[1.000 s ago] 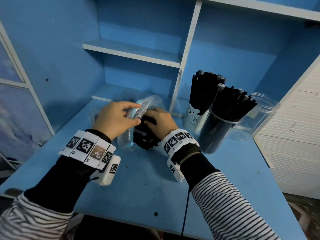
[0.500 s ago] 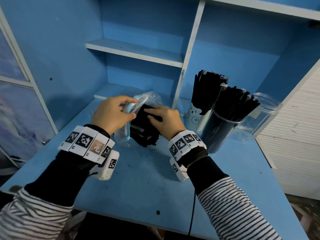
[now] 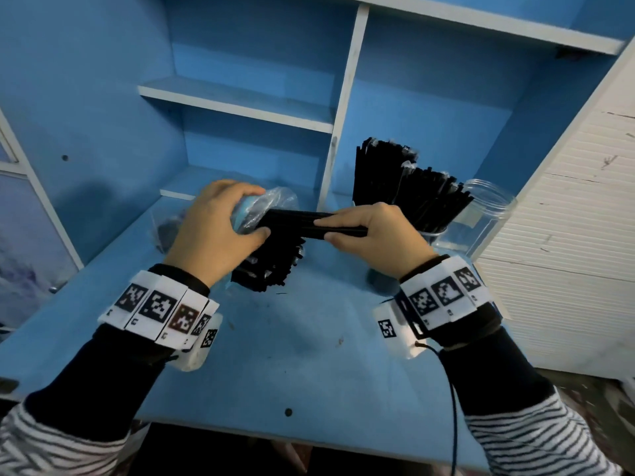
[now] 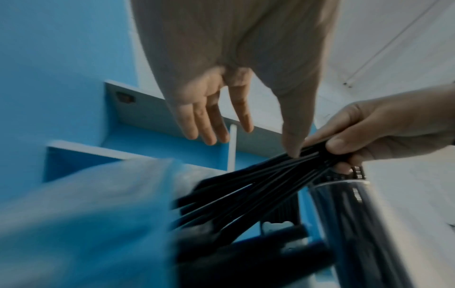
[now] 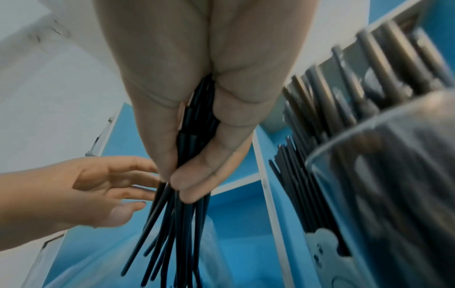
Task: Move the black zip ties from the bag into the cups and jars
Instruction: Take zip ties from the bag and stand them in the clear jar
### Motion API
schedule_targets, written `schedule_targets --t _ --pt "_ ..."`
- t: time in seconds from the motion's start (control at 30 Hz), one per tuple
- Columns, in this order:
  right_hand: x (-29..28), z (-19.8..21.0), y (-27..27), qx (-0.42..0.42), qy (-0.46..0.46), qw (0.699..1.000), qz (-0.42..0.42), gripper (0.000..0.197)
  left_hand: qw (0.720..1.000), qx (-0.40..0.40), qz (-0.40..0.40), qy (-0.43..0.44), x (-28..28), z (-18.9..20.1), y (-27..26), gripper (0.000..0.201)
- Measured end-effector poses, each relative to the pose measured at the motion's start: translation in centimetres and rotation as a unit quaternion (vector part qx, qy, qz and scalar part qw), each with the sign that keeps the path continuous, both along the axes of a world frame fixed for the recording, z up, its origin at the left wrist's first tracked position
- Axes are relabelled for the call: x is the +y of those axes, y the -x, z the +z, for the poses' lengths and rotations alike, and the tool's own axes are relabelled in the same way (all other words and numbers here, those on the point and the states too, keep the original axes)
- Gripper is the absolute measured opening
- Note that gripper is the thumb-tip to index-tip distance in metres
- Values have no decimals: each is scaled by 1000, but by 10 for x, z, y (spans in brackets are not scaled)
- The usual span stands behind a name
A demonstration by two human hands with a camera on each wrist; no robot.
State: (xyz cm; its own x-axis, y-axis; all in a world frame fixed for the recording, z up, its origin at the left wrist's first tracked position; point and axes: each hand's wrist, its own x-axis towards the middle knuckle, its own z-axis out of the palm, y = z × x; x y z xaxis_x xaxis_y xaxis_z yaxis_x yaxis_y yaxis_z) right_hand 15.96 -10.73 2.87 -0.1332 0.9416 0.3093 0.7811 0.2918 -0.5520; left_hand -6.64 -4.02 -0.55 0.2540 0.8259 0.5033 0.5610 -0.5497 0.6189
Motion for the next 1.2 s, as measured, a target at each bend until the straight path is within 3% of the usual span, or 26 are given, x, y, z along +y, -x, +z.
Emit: schedule_targets --t 0.1,0.2,0.3,0.4,0.43,0.67,0.83,0.97,1.07,1.2 --pt "-18 17 -11 -8 15 1000 7 25 994 44 -95 -35 -15 12 -25 66" --pt "-33 29 -18 -20 12 1000 7 25 985 93 -136 -56 -22 15 -54 67" --pt "-46 40 -22 -27 9 1000 12 25 981 86 -166 -52 -20 13 -76 47" --pt "-59 53 -24 -45 2 999 8 27 988 70 -133 -41 -22 15 -91 14" --pt "-63 58 -24 -43 -6 999 5 29 989 65 -125 -35 -24 17 -94 12" --pt "-74 82 -25 -60 -141 985 -76 43 984 -63 -160 38 -40 21 -122 27" --pt "-62 82 -21 -47 -242 961 -126 51 958 -143 -203 143 -59 22 -138 48" --pt "-51 64 -13 6 -286 958 -24 33 931 -157 -235 231 -66 16 -140 44" --pt "-47 47 -9 66 -296 953 -19 20 925 -156 -230 258 -69 10 -136 33" --pt "-37 20 -11 20 -195 980 -24 12 918 -138 -230 292 -68 2 -128 14"
